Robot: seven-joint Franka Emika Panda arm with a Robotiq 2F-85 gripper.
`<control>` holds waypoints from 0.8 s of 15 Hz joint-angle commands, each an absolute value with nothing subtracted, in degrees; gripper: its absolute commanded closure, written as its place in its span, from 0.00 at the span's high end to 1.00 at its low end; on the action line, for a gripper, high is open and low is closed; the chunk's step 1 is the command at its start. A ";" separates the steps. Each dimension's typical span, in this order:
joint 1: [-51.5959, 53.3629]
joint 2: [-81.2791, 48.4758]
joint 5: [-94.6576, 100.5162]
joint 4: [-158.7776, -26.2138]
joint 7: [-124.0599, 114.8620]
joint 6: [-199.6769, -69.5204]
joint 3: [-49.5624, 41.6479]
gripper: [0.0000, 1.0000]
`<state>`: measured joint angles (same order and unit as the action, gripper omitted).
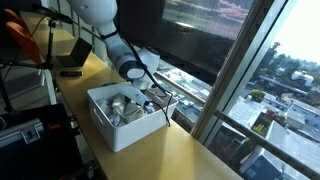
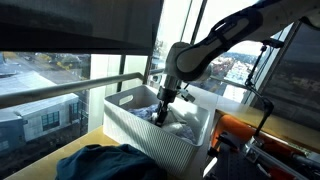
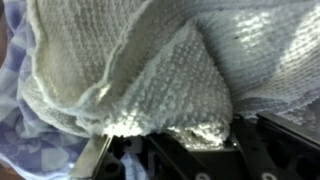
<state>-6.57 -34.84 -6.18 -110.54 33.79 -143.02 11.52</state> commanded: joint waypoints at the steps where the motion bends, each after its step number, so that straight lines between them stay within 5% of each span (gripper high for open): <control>1: -8.00 -28.90 -6.03 -114.63 34.50 -142.06 11.56 0.06; 12: -4.05 -0.45 -13.63 -120.11 37.34 -133.50 11.20 0.04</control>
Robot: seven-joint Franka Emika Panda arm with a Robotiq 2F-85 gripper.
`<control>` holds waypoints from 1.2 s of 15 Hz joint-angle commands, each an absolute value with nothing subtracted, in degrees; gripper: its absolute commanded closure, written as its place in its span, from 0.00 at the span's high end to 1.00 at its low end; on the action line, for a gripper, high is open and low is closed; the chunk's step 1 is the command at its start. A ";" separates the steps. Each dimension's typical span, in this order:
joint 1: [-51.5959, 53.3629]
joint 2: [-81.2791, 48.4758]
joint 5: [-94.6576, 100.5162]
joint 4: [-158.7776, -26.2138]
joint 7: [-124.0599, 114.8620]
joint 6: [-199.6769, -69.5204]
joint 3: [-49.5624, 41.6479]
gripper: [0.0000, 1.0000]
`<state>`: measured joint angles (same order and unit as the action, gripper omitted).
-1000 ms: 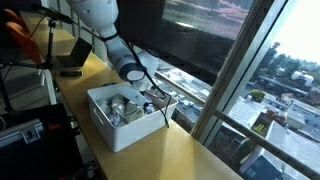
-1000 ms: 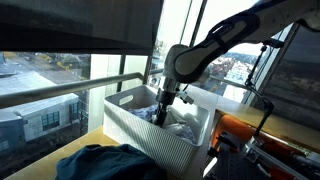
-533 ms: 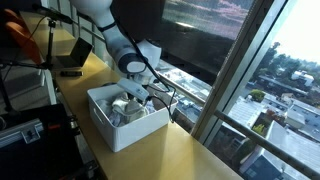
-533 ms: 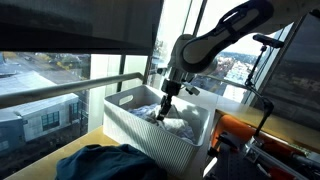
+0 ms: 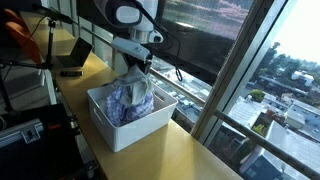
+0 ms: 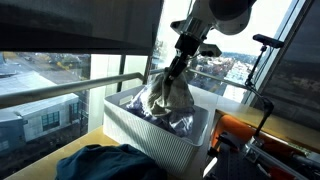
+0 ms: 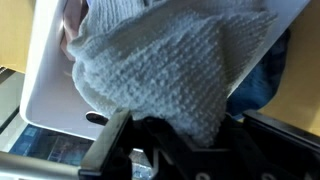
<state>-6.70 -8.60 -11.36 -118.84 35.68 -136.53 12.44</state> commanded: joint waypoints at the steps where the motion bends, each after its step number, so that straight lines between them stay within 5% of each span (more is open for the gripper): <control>1: -2.83 1.66 -13.70 -119.41 37.23 -132.56 10.88 0.04; 12: 13.34 8.99 -10.44 -104.15 30.41 -122.31 13.09 0.04; 18: 14.63 3.88 -12.35 -114.19 32.12 -127.71 12.38 0.04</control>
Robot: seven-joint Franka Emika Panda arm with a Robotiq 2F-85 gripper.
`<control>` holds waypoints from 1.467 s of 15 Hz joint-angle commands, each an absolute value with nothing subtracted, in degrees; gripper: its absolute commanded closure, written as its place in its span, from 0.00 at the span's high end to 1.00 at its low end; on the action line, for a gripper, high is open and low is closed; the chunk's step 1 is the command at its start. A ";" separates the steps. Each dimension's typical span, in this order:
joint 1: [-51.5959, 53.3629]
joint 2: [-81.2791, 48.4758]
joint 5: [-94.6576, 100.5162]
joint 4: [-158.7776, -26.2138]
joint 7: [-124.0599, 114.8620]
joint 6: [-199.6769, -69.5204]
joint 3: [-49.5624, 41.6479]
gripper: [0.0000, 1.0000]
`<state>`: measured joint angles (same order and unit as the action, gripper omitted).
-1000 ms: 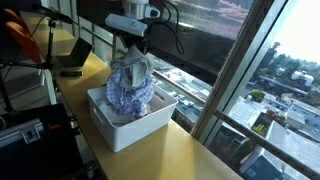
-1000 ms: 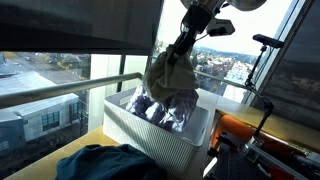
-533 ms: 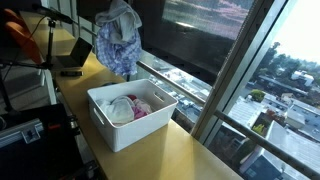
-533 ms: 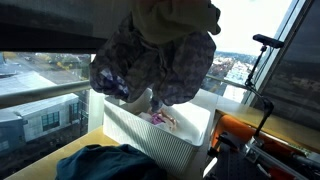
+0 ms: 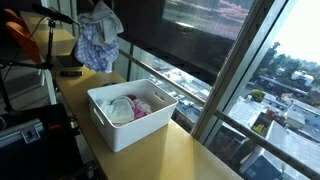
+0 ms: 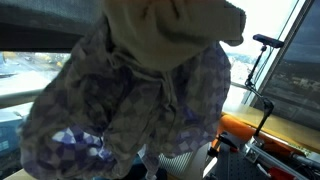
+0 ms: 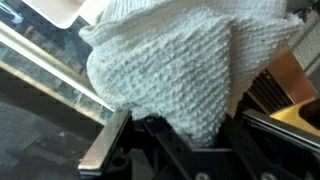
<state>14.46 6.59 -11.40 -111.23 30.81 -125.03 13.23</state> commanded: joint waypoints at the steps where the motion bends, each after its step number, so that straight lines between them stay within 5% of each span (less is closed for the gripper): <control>1: 14.55 2.55 -12.48 -115.22 32.09 -128.50 12.48 0.04; 12: 17.89 -10.85 -9.34 -117.74 27.48 -134.50 19.22 0.04; 22: 18.75 -18.15 -1.29 -107.18 24.81 -131.58 20.16 0.04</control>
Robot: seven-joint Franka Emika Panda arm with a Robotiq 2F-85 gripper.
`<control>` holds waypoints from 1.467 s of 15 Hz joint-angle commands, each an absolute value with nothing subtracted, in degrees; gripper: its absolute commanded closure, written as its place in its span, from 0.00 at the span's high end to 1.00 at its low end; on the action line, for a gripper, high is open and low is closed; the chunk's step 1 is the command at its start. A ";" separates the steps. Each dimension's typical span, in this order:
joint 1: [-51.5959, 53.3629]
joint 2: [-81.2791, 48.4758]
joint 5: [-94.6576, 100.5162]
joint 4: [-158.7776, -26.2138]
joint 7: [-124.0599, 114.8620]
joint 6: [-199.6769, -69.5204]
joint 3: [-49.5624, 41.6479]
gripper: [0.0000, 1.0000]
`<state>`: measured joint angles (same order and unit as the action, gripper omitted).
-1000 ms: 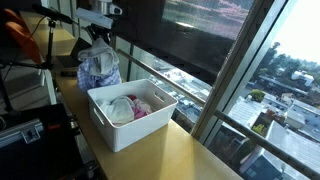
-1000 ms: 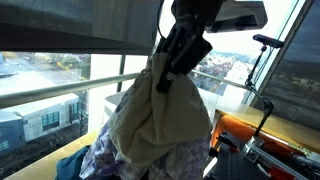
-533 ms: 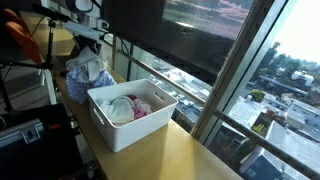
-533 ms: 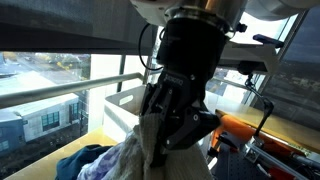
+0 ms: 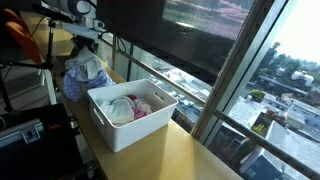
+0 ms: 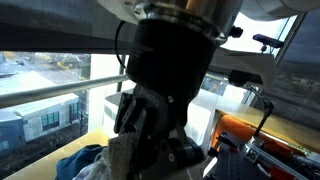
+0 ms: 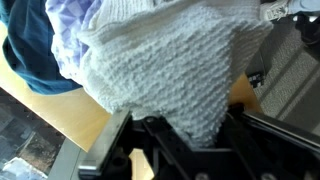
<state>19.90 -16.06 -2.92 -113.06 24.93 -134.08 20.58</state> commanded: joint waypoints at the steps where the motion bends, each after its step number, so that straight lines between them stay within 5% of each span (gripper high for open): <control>1: 18.21 -18.71 -1.19 -105.33 24.98 -131.12 19.86 0.04; 3: 17.28 -19.86 -1.23 -102.23 25.04 -130.50 19.37 0.04; 4: 16.91 -20.44 -1.23 -100.98 24.93 -130.35 19.16 0.42; 13: 13.30 -22.54 -1.89 -98.87 25.49 -128.59 17.58 0.99; 18: 8.01 -22.48 -2.94 -102.87 27.40 -130.18 14.63 1.00; 20: 5.71 -22.90 -3.81 -104.63 28.06 -130.63 13.59 0.72; 22: 4.50 -23.08 -4.11 -107.04 28.38 -131.53 13.46 0.58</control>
